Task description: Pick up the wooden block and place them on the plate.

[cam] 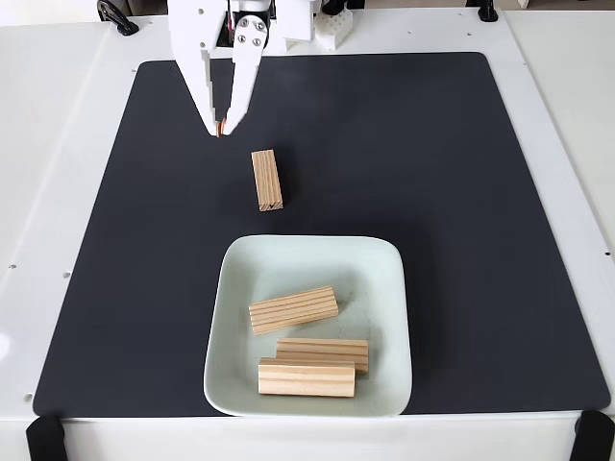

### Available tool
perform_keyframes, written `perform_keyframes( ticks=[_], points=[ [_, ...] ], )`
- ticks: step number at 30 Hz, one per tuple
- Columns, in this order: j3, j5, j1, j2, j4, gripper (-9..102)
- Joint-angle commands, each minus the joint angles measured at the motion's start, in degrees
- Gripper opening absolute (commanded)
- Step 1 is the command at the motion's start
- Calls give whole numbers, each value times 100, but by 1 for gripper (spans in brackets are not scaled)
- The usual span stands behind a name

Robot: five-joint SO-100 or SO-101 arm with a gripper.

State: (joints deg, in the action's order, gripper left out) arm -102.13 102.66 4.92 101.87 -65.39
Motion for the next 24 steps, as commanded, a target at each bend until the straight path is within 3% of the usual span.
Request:
perform_keyframes(
  ticks=[1, 5, 12, 24],
  points=[
    [1063, 158, 44, -167, -1485, 9],
    [1696, 167, 35, -650, -2057, 19],
    [1907, 501, 185, -1424, -1556, 35],
    [1978, 694, 202, -2136, -1345, 36]
  ],
)
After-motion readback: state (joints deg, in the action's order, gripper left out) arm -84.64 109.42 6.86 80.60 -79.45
